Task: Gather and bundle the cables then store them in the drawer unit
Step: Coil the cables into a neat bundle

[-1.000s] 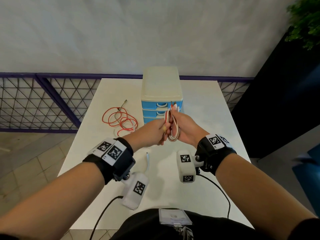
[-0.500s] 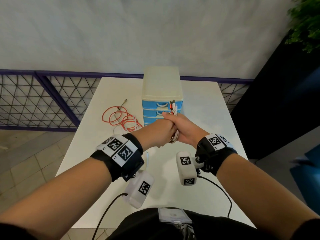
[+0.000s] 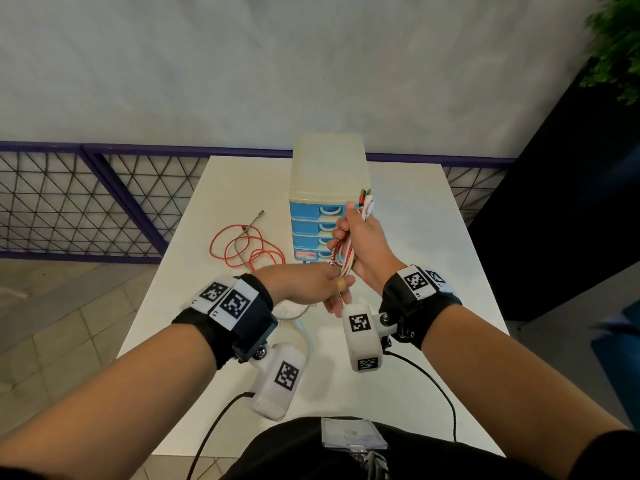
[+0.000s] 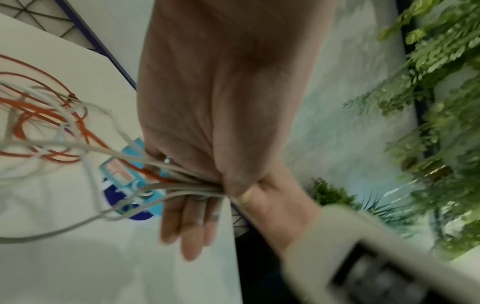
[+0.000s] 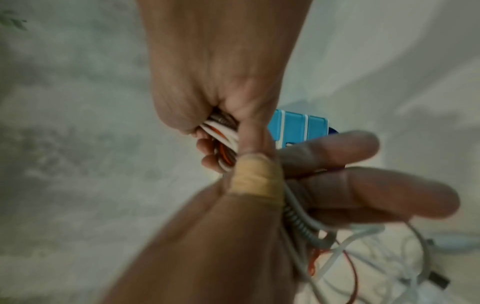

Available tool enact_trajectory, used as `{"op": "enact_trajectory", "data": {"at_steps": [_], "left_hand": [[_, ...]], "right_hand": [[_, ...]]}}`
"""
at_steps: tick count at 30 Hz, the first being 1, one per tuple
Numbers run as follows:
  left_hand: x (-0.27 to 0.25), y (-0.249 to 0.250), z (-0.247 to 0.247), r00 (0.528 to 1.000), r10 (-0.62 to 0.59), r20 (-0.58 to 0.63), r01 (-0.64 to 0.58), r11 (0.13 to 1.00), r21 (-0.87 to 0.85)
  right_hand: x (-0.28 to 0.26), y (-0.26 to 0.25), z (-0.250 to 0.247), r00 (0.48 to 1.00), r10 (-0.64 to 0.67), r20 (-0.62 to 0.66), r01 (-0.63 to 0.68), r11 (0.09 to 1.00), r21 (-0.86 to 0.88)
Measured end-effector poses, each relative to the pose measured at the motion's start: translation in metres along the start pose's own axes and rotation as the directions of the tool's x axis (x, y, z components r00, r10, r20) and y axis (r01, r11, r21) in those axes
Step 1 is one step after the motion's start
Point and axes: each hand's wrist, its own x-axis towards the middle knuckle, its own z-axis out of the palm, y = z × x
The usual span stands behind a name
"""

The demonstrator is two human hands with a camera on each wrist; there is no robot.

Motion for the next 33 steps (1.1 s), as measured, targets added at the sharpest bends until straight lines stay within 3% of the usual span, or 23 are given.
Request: {"op": "enact_trajectory", "data": {"at_steps": [4, 9, 14, 20, 25, 27, 29, 33], "left_hand": [[0.002, -0.020, 0.005, 0.983, 0.115, -0.145, -0.133, 0.984, -0.120], [0.001, -0.037, 0.000, 0.954, 0.129, -0.272, -0.197, 0.951, -0.238], [-0.002, -0.042, -0.011, 0.970, 0.083, -0.230, -0.135, 0.965, -0.223], [-0.002, -0.070, -0.020, 0.990, -0.086, -0.110, 0.070, 0.987, -0.147], [-0.012, -0.076, -0.033, 0.991, -0.082, -0.109, 0.072, 0.993, -0.092], [-0.013, -0.066, -0.038, 0.993, -0.095, -0.075, 0.096, 0.995, 0.016], [-0.009, -0.054, -0.039, 0.984, -0.113, -0.135, 0.131, 0.983, 0.129], [0.006, -0.016, -0.022, 0.980, 0.092, -0.176, -0.094, 0.996, -0.006]], "right_hand": [[0.004, -0.008, -0.003, 0.998, 0.033, -0.057, -0.023, 0.985, 0.170], [0.012, -0.017, -0.013, 0.992, 0.070, -0.108, -0.045, 0.975, 0.219], [0.016, -0.028, -0.019, 0.993, 0.072, -0.099, -0.043, 0.963, 0.265], [0.022, -0.046, -0.038, 0.988, 0.032, -0.150, 0.014, 0.953, 0.301], [0.018, -0.053, -0.050, 0.996, 0.032, -0.082, -0.023, 0.993, 0.114], [0.015, -0.052, -0.046, 0.999, 0.035, -0.028, -0.036, 0.999, -0.010], [0.013, -0.050, -0.040, 0.998, 0.046, 0.039, -0.043, 0.996, -0.075], [0.006, -0.042, -0.025, 0.992, 0.065, 0.108, -0.051, 0.991, -0.126]]}}
